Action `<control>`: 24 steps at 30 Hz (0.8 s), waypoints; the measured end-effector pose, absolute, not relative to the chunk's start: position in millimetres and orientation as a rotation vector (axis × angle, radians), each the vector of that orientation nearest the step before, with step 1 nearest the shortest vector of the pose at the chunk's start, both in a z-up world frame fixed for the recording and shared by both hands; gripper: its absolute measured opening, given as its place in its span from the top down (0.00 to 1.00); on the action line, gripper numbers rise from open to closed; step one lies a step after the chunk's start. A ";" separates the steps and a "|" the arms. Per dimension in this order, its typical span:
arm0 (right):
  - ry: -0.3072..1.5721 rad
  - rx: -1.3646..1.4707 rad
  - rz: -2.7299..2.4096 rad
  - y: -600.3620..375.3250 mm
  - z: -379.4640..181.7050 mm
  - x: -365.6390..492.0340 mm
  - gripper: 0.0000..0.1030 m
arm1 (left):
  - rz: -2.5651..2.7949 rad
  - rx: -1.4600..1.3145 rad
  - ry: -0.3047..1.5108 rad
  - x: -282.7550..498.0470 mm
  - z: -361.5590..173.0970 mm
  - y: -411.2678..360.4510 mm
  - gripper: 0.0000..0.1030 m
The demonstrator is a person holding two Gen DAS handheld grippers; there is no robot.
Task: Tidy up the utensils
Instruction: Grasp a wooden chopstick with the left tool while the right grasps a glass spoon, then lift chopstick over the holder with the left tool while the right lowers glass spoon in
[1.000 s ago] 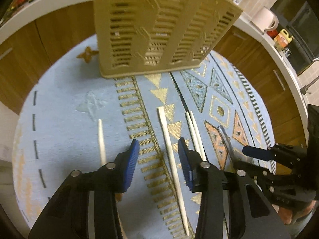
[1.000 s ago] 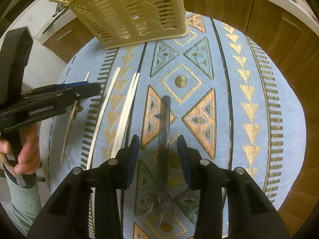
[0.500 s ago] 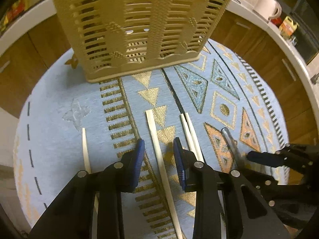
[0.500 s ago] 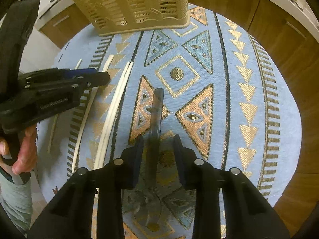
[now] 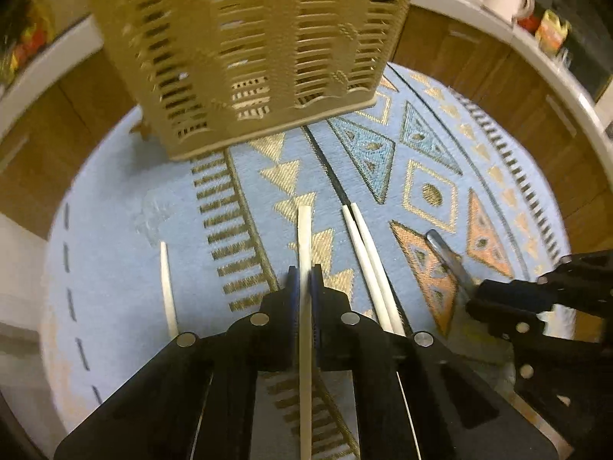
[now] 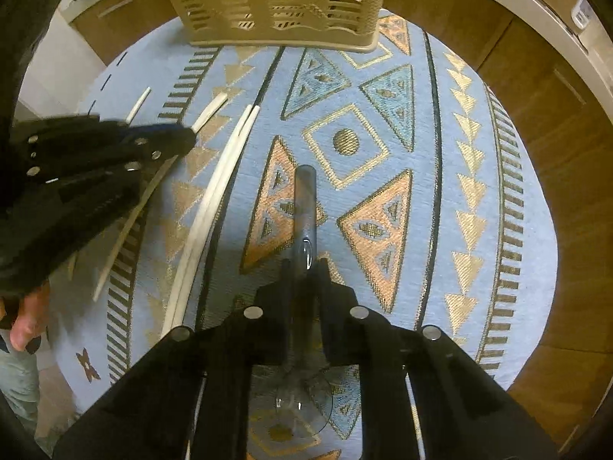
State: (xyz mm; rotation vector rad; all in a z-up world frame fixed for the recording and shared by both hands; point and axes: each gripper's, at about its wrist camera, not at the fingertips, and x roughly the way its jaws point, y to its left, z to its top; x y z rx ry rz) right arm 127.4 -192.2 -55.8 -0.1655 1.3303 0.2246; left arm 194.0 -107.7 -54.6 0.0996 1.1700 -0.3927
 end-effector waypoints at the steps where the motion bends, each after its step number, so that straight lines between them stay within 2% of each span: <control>1: 1.324 -0.151 0.223 -195.3 -55.0 127.4 0.90 | -0.410 0.066 1.181 194.4 -55.0 -103.0 0.96; 5: 1.296 -0.099 0.203 -210.9 -48.8 129.8 0.90 | -0.484 -0.059 1.232 194.5 -56.5 -83.0 0.96; 15: 1.304 -0.101 0.200 -212.8 -52.9 140.3 0.90 | -0.457 -0.019 1.229 183.8 -58.2 -78.8 0.96; 24: 1.190 -0.011 0.269 -225.4 -28.2 117.2 0.90 | -0.502 -0.070 1.060 166.1 -15.8 -55.7 0.96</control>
